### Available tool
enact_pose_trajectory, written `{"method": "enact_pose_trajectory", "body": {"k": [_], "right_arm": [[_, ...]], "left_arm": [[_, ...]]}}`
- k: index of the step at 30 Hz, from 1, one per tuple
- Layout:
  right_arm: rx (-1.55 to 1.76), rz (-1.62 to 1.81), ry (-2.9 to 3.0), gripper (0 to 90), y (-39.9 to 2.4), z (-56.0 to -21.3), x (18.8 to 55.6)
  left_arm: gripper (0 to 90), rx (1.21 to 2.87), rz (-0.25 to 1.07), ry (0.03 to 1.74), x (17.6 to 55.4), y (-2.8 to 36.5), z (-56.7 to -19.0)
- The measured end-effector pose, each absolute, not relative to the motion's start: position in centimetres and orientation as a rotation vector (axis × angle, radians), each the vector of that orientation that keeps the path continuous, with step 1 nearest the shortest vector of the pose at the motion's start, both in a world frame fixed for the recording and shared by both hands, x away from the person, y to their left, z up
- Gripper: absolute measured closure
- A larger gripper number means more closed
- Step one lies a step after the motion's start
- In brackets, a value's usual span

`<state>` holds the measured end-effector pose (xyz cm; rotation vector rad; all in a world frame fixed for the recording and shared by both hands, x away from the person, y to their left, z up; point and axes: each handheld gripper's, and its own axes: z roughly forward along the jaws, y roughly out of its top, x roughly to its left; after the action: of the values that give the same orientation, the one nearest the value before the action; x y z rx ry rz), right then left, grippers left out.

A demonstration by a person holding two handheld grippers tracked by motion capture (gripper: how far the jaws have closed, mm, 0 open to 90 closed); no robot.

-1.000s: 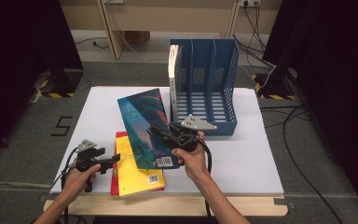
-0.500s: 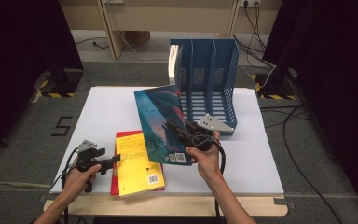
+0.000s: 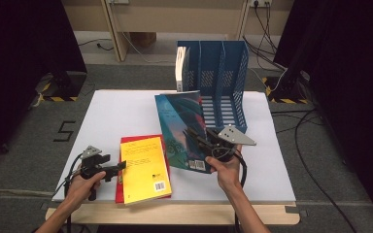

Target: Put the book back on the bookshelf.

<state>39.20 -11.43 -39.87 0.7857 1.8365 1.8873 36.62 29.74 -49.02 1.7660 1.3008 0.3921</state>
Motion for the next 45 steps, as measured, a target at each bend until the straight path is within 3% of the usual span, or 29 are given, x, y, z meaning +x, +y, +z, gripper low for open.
{"method": "enact_pose_trajectory", "body": {"k": [10,19,41,45], "right_arm": [[0.735,1.866,1.819,68.8,-12.4,-41.6,38.0],[0.753,1.807,1.834,74.5,-14.4,-42.3,35.5],[0.863,1.713,1.9,74.0,-18.1,-44.7,31.8],[0.859,1.708,1.906,73.9,-18.2,-44.8,31.7]], "left_arm": [[18.6,1.773,0.39,1.299,36.6,29.6,-49.1],[18.5,1.771,0.392,1.301,36.6,29.7,-49.1],[18.2,1.737,0.395,1.34,36.6,31.4,-49.1],[18.1,1.757,0.451,1.342,36.5,32.2,-49.1]]}}
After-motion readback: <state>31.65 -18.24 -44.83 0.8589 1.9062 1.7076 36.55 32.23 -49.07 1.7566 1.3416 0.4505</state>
